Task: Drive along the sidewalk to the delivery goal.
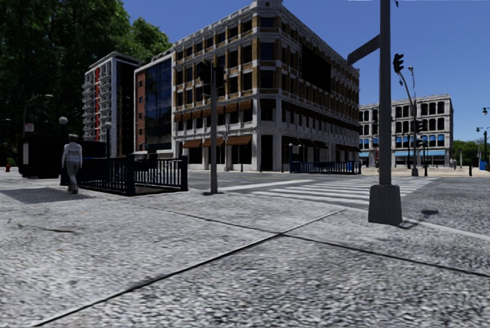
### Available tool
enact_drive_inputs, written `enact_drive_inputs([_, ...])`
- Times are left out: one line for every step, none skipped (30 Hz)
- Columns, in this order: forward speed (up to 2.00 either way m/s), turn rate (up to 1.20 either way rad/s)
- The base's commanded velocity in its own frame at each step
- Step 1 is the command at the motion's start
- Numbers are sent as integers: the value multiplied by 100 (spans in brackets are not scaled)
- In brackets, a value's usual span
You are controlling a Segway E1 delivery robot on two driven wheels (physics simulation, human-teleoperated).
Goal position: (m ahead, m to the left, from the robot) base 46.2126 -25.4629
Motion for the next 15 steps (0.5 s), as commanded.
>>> enact_drive_inputs([200, 0])
enact_drive_inputs([200, 0])
enact_drive_inputs([200, 0])
enact_drive_inputs([200, 0])
enact_drive_inputs([200, 0])
enact_drive_inputs([200, 0])
enact_drive_inputs([200, 0])
enact_drive_inputs([200, 0])
enact_drive_inputs([200, 0])
enact_drive_inputs([200, 0])
enact_drive_inputs([200, 0])
enact_drive_inputs([200, 0])
enact_drive_inputs([200, 0])
enact_drive_inputs([200, 0])
enact_drive_inputs([200, 0])
